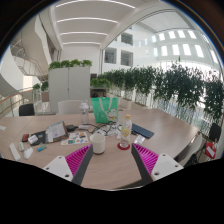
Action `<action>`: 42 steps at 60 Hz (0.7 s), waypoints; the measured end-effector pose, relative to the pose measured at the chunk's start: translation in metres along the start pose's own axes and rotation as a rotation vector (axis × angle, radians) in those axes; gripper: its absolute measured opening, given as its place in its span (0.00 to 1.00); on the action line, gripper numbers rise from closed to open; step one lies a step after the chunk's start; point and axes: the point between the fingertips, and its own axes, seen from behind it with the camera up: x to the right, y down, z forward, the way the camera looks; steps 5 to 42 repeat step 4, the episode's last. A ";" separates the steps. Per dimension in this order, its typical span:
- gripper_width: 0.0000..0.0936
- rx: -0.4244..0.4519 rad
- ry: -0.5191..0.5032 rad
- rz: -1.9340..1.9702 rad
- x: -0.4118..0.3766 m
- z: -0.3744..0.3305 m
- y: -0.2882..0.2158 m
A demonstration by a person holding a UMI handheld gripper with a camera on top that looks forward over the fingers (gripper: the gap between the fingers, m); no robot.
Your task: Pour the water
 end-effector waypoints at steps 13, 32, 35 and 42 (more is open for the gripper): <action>0.90 0.008 0.011 0.008 -0.014 -0.036 -0.010; 0.90 0.008 0.011 0.008 -0.014 -0.036 -0.010; 0.90 0.008 0.011 0.008 -0.014 -0.036 -0.010; 0.90 0.008 0.011 0.008 -0.014 -0.036 -0.010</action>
